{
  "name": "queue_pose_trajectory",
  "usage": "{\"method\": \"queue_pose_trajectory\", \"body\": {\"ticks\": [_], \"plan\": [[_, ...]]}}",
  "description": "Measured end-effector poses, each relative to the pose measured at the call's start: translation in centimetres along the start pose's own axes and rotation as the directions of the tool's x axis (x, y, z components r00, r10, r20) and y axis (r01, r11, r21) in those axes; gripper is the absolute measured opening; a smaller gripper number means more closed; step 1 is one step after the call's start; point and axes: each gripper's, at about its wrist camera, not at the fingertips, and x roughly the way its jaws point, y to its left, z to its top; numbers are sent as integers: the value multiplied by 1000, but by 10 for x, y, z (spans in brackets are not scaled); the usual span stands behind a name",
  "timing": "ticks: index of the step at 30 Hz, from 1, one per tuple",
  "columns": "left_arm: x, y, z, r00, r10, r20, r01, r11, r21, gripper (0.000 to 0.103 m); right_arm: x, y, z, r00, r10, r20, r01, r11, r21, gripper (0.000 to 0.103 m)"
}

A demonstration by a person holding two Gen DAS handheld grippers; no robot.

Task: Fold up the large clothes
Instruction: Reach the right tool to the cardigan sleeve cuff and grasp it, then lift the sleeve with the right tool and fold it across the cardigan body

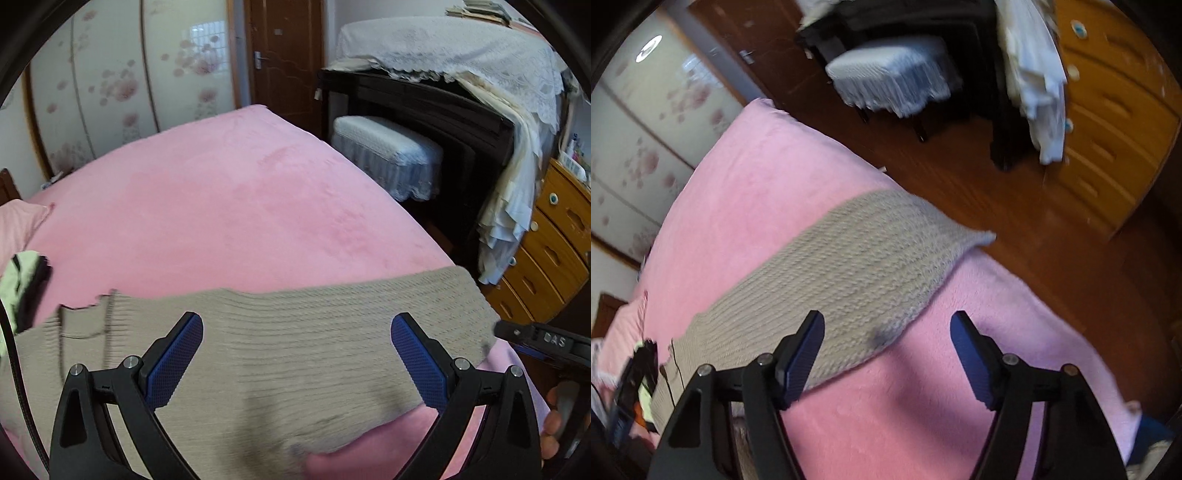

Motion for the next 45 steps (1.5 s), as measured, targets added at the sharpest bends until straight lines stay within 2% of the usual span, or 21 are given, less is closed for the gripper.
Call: {"method": "queue_pose_trajectory", "body": {"ticks": [5,7,10,11,12,15,18,22,25,28,30,33,37,38,40,42,43,45], "plan": [[28,-23,-6,999,9,-49,-8,1000,9,101,25,-15,12,1000,22,-11,-21,995,94,66],[33,-27,-8,998,2,-57,-1,1000,7,100,33,-17,13,999,27,-19,-24,992,124,60],[36,-29,-10,998,-4,-67,5,1000,14,100,45,-19,13,999,31,-27,-26,986,162,40],[35,-28,-10,998,0,-67,1,1000,18,100,49,-21,15,999,34,-24,-30,986,166,25],[33,-25,-10,998,4,-67,-3,1000,22,100,49,-20,15,999,48,-16,-44,985,166,16],[23,-10,-12,998,9,-60,-8,1000,16,100,33,-12,14,996,70,50,-76,988,132,13],[7,19,-13,999,0,-49,0,1000,-11,100,-1,18,10,982,113,152,-116,993,6,12],[-16,67,-15,999,10,-38,-12,998,-61,100,-43,83,-6,954,211,215,-165,963,-212,12],[-37,110,-19,999,42,-15,-43,994,-96,100,-66,151,-34,928,324,183,-234,889,-393,12],[-56,151,-26,998,63,-7,-63,988,-138,100,-69,207,-66,916,383,116,-277,815,-509,12],[-63,174,-33,998,67,-18,-69,984,-164,100,-59,234,-87,922,378,84,-267,777,-571,12],[-69,207,-52,997,61,-45,-69,975,-211,100,-25,268,-128,945,327,5,-247,725,-643,13],[-61,234,-83,991,64,-117,-90,968,-234,100,31,296,-188,987,155,-42,-134,651,-748,20],[-58,236,-87,990,57,-130,-87,967,-239,100,39,299,-197,991,125,-55,-123,642,-757,27],[-53,240,-97,988,30,-152,-69,965,-253,100,43,299,-209,992,104,-67,-118,639,-760,33],[-50,236,-103,987,5,-161,-47,964,-262,100,32,295,-214,987,137,-82,-152,650,-745,57],[-49,235,-106,986,-17,-163,-27,964,-266,100,23,293,-214,982,162,-94,-179,658,-731,61],[-48,228,-107,986,-43,-163,-2,964,-266,100,4,283,-213,975,204,-89,-206,671,-713,63]]}}
